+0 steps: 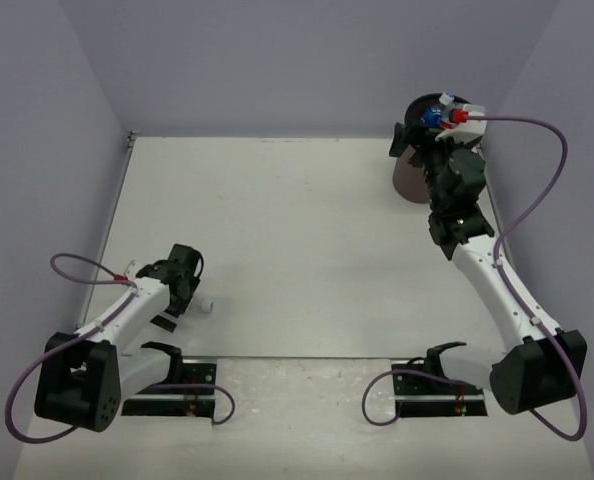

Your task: Put the plastic bottles in the bin

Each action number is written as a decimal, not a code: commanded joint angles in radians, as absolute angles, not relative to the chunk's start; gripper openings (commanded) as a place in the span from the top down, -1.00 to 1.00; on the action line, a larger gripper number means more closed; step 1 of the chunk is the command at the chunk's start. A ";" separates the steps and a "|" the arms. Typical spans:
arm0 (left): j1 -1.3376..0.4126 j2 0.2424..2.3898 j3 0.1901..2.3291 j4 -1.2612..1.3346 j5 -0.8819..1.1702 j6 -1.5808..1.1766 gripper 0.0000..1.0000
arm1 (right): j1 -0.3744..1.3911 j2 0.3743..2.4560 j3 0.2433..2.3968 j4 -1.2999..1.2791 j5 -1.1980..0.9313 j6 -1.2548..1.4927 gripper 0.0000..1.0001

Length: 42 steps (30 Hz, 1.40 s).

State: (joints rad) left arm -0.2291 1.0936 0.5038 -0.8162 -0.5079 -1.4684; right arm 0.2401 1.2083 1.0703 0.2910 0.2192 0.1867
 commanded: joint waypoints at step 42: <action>-0.894 1.184 0.742 0.365 0.558 -0.394 0.75 | 0.509 0.691 0.446 0.374 -0.665 0.735 -0.98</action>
State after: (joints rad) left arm -0.8642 1.1324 0.6754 0.2783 0.4911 -0.4239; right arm 0.4499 0.6874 0.4305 0.2658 -0.6092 0.7367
